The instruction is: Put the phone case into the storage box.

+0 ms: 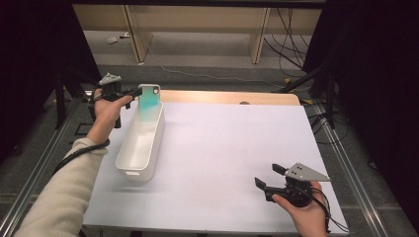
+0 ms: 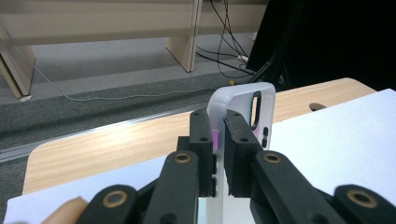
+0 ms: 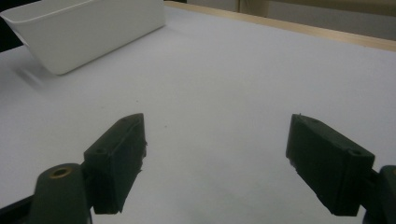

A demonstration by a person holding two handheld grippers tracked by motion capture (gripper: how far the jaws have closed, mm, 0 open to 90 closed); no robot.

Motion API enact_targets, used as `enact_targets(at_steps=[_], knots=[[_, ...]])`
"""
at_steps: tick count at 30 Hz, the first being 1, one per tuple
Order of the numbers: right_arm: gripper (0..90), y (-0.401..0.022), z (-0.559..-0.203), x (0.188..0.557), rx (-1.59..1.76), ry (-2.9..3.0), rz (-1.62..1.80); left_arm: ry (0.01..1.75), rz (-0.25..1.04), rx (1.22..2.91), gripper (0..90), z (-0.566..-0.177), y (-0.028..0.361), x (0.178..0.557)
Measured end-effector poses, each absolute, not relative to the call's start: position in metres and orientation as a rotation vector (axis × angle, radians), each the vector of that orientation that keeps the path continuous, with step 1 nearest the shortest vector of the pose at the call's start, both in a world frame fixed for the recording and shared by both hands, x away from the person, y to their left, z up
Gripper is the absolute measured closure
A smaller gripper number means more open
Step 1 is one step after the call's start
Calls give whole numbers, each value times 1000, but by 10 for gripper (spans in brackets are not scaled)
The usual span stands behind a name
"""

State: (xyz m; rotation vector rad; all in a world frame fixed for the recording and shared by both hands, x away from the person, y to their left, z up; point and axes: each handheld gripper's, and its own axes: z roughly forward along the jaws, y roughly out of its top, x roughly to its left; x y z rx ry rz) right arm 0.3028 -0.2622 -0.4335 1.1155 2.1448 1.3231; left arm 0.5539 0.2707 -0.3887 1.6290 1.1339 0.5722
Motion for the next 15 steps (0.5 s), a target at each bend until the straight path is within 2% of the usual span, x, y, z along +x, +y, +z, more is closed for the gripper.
enact_targets(at_steps=[15], knots=[[213,-261,-435,303,1115,2151,1320,1145,565,1633,827,-396,272,555]])
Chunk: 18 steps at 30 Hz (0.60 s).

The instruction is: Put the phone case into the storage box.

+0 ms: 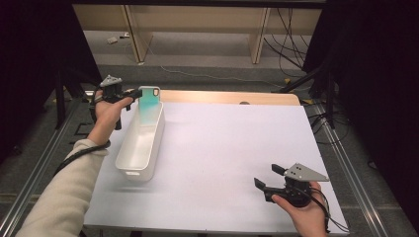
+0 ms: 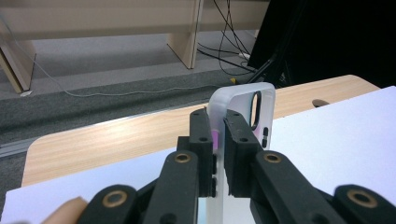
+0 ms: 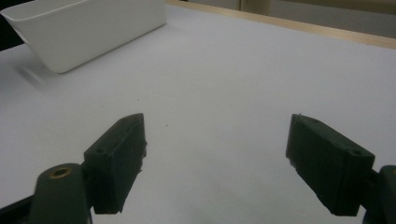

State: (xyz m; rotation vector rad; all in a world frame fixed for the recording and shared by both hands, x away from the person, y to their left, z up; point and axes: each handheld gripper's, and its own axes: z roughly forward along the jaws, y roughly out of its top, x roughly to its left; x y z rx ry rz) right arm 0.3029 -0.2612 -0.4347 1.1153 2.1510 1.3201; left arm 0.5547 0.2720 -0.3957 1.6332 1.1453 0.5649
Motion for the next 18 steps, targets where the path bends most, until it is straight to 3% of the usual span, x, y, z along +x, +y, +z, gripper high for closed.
enact_targets(at_steps=[18], knots=[[213,-259,-437,304,1117,2131,1366,1164,567,1653,826,-403,274,554]])
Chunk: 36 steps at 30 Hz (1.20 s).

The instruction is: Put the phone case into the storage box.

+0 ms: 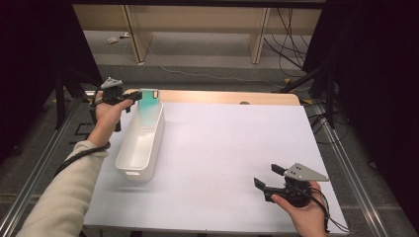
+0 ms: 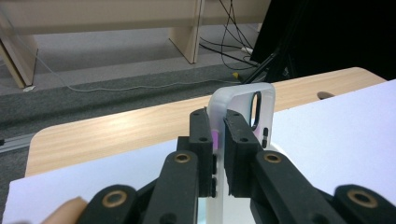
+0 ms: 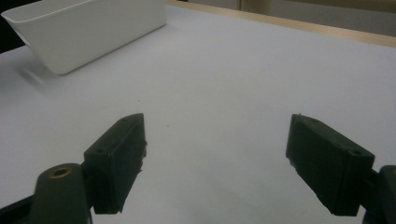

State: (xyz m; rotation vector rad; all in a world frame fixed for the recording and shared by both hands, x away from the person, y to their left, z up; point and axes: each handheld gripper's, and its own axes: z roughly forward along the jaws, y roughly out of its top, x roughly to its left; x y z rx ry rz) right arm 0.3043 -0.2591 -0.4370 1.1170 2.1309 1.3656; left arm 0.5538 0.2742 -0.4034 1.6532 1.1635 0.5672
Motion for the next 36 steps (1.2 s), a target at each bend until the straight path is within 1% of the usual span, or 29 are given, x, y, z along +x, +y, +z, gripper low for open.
enact_targets(at_steps=[28,29,31,34,35,36], knots=[[215,-260,-435,303,1121,2137,1348,1175,565,1690,815,-414,271,555],[215,-261,-435,303,1125,2143,1337,1180,562,1691,804,-414,271,555],[215,-260,-435,303,1120,2136,1348,1182,559,1722,753,-412,271,554],[215,-260,-436,304,1113,2136,1346,1198,596,1715,602,-407,269,550],[215,-260,-436,304,1115,2138,1346,1200,606,1709,517,-405,270,549],[215,-260,-436,304,1115,2138,1346,1206,618,1700,474,-404,270,548]])
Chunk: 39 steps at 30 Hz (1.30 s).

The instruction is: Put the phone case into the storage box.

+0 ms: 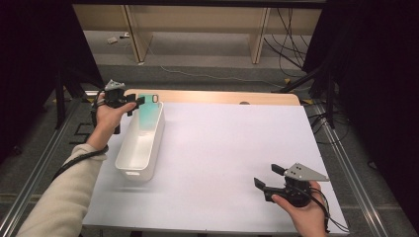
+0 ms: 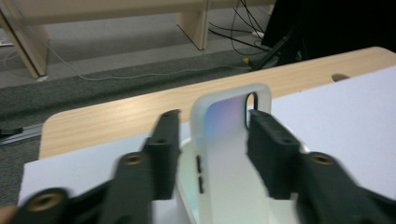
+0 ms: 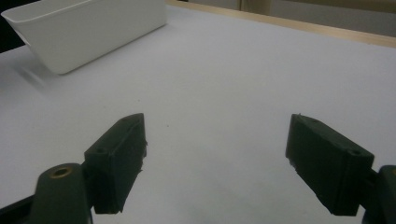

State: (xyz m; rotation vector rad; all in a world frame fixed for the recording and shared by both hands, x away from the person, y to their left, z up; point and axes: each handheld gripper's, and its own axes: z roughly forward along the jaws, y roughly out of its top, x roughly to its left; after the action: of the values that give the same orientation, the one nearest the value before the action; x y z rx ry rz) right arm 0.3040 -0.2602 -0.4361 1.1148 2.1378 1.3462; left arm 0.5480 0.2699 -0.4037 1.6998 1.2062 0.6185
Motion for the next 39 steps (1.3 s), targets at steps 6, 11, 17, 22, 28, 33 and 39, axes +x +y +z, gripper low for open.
enact_targets(at_steps=[6,11,17,22,28,33,39], knots=[[215,-260,-436,304,1106,2132,1340,1231,675,1698,224,-395,274,540],[215,-260,-435,304,1115,2135,1342,1245,674,1682,147,-390,276,531],[214,-260,-436,304,1103,2132,1338,1241,656,1672,52,-388,276,520],[213,-260,-435,304,1106,2133,1331,1238,647,1674,1,-388,274,508],[211,-259,-434,303,1114,2133,1339,1205,601,1653,0,-387,273,493],[206,-260,-433,303,1119,2142,1330,1166,586,1654,0,-388,271,478],[204,-259,-435,304,1113,2128,1345,1117,573,1646,0,-388,264,455]])
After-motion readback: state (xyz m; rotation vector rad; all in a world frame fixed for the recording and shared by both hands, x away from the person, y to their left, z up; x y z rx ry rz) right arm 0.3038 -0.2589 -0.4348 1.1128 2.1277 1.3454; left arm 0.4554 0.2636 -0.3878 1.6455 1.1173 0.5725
